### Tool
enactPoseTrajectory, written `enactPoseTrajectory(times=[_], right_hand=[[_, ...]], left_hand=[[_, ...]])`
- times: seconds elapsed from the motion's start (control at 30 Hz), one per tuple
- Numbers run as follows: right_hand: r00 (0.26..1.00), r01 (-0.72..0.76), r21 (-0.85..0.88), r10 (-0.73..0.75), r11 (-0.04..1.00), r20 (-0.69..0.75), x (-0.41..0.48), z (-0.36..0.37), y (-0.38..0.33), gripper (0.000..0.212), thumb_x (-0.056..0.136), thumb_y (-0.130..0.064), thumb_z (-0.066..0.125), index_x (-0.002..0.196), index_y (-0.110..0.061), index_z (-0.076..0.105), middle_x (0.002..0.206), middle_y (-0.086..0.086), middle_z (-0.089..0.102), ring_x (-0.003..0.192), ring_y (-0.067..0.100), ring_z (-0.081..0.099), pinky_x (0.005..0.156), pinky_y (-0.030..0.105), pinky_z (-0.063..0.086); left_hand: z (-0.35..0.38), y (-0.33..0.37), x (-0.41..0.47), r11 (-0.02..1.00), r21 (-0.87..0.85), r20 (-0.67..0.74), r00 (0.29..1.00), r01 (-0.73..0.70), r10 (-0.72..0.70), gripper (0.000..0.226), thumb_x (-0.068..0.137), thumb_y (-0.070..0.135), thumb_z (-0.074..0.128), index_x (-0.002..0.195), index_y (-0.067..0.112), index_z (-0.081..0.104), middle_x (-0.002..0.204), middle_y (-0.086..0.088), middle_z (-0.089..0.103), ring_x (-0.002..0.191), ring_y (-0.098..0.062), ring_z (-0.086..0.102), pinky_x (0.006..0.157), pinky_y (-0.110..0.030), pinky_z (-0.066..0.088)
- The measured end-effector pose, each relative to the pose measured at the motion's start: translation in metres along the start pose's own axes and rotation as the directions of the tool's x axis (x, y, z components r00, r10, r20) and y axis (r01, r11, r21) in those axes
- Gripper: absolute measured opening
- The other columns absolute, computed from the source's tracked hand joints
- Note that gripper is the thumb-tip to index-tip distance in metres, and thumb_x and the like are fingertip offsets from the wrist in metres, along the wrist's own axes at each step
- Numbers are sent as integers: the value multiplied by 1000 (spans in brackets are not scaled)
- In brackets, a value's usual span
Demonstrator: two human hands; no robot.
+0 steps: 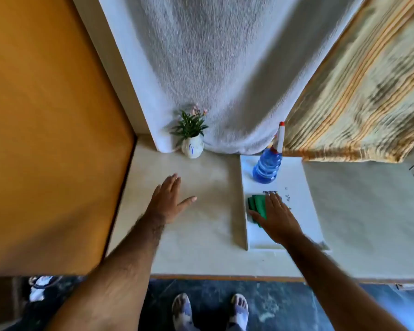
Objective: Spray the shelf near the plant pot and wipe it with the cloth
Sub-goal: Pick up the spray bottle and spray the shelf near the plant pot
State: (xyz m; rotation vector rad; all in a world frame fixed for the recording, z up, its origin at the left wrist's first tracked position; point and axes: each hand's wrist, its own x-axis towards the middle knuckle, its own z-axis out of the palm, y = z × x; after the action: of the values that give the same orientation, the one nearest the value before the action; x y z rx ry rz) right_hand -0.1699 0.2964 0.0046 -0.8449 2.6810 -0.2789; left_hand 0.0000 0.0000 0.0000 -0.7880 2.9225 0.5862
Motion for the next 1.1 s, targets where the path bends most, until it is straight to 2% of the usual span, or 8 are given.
enactPoseTrajectory(times=[0.17, 0.3, 0.5, 0.63, 0.77, 0.9, 1.0, 1.1], right_hand=[[996, -49, -53, 53, 997, 72, -21, 36, 12, 108, 86, -80, 25, 159, -1, 13, 169, 14, 10, 156, 25, 7, 126, 40, 13], [1000, -31, -72, 31, 997, -4, -24, 52, 11, 107, 87, -79, 28, 160, -2, 9, 170, 12, 6, 157, 24, 2, 127, 39, 10], [991, -115, 210, 127, 971, -44, -6, 39, 10, 104, 84, -77, 36, 154, -1, 32, 166, 16, 22, 156, 27, 1, 128, 44, 9], [961, -106, 396, 197, 912, -196, 50, -13, 7, 88, 91, -53, 67, 154, -4, 29, 162, 18, 30, 153, 28, 16, 124, 40, 15], [884, -19, 597, 292, 802, -365, 106, -63, -2, 101, 78, -53, 83, 154, -10, 32, 153, 13, 46, 141, 25, 41, 117, 37, 32], [894, 90, 753, 280, 652, -349, 140, -72, -10, 103, 67, -31, 96, 152, -20, 37, 109, -10, 64, 80, -8, 61, 79, 14, 54], [905, 124, 789, 257, 601, -338, 157, -70, -10, 90, 66, -21, 95, 142, -30, 48, 108, -2, 65, 75, -1, 63, 69, 14, 53], [877, 114, 803, 321, 585, -359, 161, -62, -6, 67, 69, -26, 91, 129, -27, 61, 71, -18, 67, 63, -6, 62, 67, 15, 53]], left_hand=[[38, -21, -25, 988, 35, 191, 970, 149, -153, 100, 95, 78, 36, 166, 11, 16, 178, -3, 6, 164, -20, 6, 132, -49, 11], [51, -30, -29, 986, 130, 166, 978, 107, -128, 144, 59, 97, -22, 166, 7, 11, 178, -10, 5, 164, -26, 11, 131, -51, 12], [74, -45, -34, 985, 163, 127, 989, 59, -80, 127, 72, 88, -27, 166, 8, 3, 177, -12, -1, 164, -28, 2, 133, -56, 2], [80, -46, -38, 992, 123, 46, 999, 1, -6, 110, 93, 80, -4, 160, 0, 31, 169, -20, 29, 156, -39, 31, 126, -66, 24], [86, -46, -38, 986, 165, -22, 1000, -7, 11, 97, 100, 73, 10, 157, -1, 39, 165, -21, 39, 151, -39, 42, 121, -66, 35], [94, -52, -37, 984, 179, -23, 1000, 6, -2, 98, 98, 75, 8, 162, 3, 28, 171, -16, 28, 157, -34, 30, 127, -63, 28], [100, -56, -35, 982, 191, -36, 999, 12, -5, 98, 98, 76, 8, 164, 5, 22, 173, -14, 22, 160, -32, 24, 129, -61, 24], [107, -61, -36, 976, 217, -63, 998, 18, -5, 95, 97, 75, 17, 165, 8, 17, 175, -11, 16, 162, -29, 17, 131, -59, 20]])
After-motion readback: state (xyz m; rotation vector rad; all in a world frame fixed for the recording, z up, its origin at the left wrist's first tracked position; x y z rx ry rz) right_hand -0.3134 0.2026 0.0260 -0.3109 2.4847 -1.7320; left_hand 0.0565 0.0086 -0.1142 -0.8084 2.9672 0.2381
